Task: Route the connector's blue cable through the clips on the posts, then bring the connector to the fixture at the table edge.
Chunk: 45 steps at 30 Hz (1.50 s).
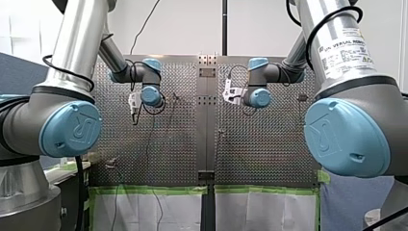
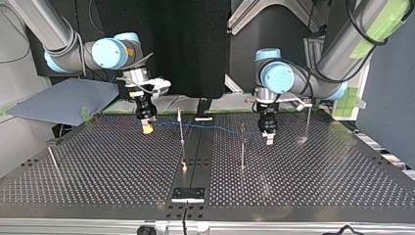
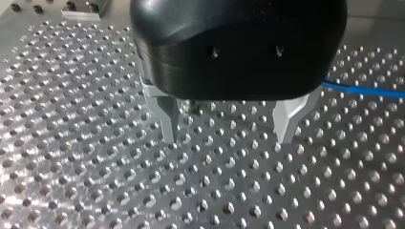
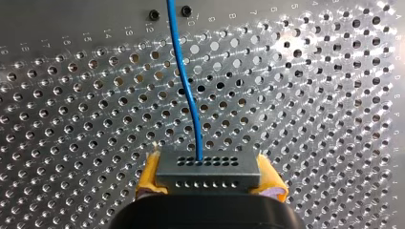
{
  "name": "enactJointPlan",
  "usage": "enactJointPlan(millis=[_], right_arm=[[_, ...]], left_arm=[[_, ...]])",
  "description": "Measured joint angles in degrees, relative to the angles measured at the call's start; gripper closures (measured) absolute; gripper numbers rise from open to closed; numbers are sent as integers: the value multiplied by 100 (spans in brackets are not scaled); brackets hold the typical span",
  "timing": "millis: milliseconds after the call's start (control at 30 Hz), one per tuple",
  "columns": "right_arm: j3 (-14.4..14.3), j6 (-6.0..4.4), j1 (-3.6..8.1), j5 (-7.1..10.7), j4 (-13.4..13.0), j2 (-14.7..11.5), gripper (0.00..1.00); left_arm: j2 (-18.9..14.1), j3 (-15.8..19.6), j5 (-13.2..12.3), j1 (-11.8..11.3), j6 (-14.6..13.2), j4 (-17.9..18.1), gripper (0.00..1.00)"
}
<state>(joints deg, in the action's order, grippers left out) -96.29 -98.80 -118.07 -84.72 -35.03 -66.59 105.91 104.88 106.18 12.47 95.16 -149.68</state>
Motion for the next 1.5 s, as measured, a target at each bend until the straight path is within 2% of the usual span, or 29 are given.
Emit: enactJointPlan(millis=[333,533,833,1133,1333,1500], right_arm=[[0,0,1,5,38,0,100],[0,0,5,7,47,0,100],[0,0,0,26,51,0,100],[0,0,-19,57,57,0,100],[0,0,-23,60,64,0,100],[0,0,-26,60,66,0,100]], left_arm=[[-458,459,-374,29,492,90,0],[-560,704,-680,42,760,96,0],[-730,780,-1109,128,857,67,0],[-1084,789,-1185,189,1019,-126,0],[-1111,861,-1180,230,1010,-378,0],[-1110,888,-1181,259,1006,-413,0]])
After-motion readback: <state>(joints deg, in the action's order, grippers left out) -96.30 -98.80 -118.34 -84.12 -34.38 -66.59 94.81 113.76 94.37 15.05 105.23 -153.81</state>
